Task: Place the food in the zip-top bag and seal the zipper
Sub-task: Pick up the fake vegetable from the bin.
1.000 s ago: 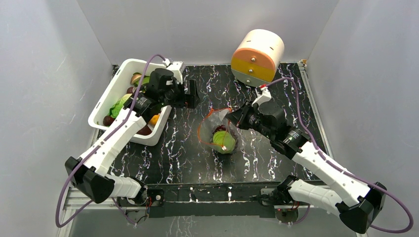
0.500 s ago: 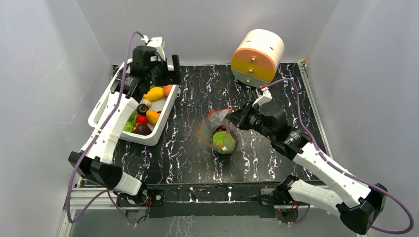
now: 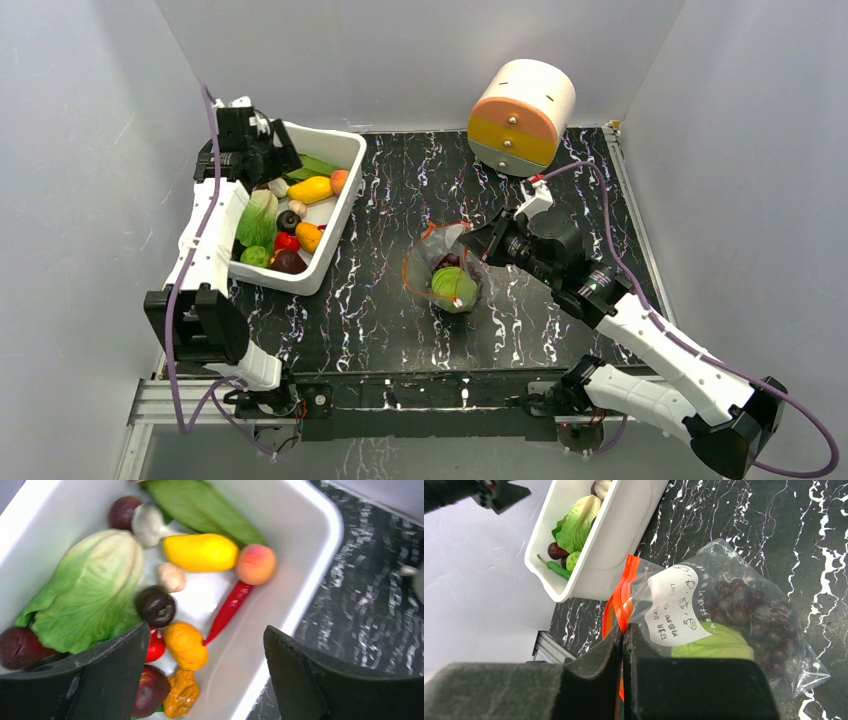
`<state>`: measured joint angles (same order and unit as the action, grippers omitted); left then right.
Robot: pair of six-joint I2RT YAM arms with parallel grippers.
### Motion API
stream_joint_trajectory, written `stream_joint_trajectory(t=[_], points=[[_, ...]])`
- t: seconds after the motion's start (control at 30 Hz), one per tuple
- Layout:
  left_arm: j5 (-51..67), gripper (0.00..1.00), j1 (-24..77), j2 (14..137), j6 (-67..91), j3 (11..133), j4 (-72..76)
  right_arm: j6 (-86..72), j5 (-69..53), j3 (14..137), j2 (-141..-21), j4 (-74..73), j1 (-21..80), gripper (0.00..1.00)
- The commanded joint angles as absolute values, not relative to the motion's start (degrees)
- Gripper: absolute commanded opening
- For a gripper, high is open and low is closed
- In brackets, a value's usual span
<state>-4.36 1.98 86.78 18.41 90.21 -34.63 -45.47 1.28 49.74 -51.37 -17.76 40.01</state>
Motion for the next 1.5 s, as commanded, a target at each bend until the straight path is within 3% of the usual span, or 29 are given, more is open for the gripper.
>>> stream_joint_trajectory(t=[0.0, 0.33, 0.83, 1.13, 1.33, 1.47], points=[[-2.24, 0.78, -1.78, 88.68, 21.45, 85.48, -30.6, -45.36, 1.03, 49.96, -49.26, -12.79, 39.8, 0.0], [-3.98, 0.67, -5.12, 93.92, 21.06, 78.36, -28.3, -46.5, 2.46, 47.52, -46.06, -13.78, 39.81, 0.0], [-4.61, 0.77, -5.77, 104.94, 18.5, 77.09, -24.37, -47.46, 0.97, 49.12, -46.53, -14.57, 39.86, 0.0], [-2.97, 0.59, -6.08, 107.26, 18.24, 76.68, -23.06, -47.8, 1.81, 48.33, -45.64, -14.2, 39.9, 0.0], [0.48, 0.39, -5.86, 104.31, 19.42, 75.0, -21.25, -47.56, 0.16, 48.98, -46.85, -14.02, 39.84, 0.0], [3.29, 0.35, -5.63, 102.08, 19.78, 73.79, -22.44, -47.95, -0.35, 48.27, -46.94, -13.38, 39.86, 0.0]])
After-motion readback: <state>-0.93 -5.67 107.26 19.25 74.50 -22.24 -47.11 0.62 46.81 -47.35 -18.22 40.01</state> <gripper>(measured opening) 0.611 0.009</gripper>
